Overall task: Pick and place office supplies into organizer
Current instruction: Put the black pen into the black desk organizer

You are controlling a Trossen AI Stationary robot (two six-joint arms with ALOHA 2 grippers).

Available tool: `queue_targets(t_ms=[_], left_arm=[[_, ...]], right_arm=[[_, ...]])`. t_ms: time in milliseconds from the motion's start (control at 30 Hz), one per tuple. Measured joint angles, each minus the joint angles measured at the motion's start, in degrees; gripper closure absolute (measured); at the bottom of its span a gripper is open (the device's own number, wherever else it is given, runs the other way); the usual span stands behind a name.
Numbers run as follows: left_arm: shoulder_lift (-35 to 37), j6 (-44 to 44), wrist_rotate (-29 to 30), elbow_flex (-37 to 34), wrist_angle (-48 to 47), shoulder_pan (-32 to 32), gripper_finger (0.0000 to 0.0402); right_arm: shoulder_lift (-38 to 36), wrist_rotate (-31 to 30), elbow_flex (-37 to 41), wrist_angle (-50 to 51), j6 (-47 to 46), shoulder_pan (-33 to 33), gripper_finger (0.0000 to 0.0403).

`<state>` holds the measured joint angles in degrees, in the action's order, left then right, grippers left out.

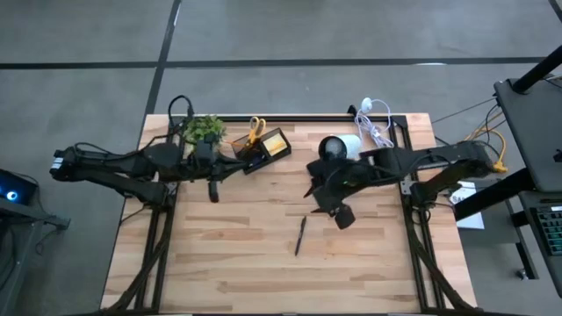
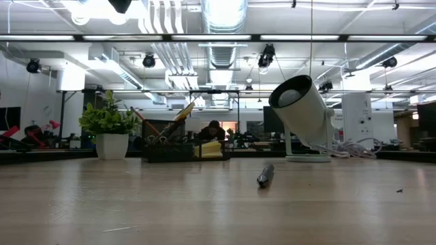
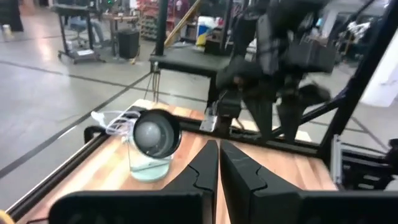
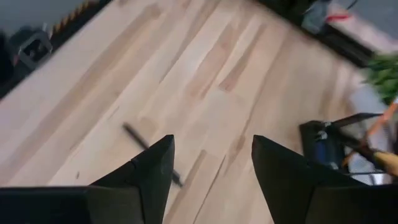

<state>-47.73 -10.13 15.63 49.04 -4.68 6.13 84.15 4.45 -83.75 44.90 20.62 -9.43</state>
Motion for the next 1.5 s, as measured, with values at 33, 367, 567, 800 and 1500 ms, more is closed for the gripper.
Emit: queue_targets(t_ms=[33, 367, 567, 800, 1500], left_arm=[[0.55, -0.07, -0.16, 0.01, -0.44, 0.01, 0.0401], [8.32, -0.04, 0.09, -0.02, -6.54, 0.04, 0.0401], [12.56, -0.07, 1.22, -0.02, -8.16, 0.02, 0.0401], [14.11, -0.09, 1.45, -0.75, -8.88, 0.00, 0.0402], [23.53, -4.58, 5.70, -9.18, -9.70, 0.00, 0.0401]], right_arm=[[1.91, 0.00, -2.10, 2.24, 0.74, -0.32, 0.0199], [19.50, 0.11, -19.04, 16.23, 11.77, -3.87, 0.0199], [27.47, 0.13, -24.35, 23.37, 16.72, -4.68, 0.0199], [34.46, 0.20, -26.42, 26.93, 21.59, -4.96, 0.0200], [42.85, 0.48, -22.92, 20.08, 31.17, -6.08, 0.0232]])
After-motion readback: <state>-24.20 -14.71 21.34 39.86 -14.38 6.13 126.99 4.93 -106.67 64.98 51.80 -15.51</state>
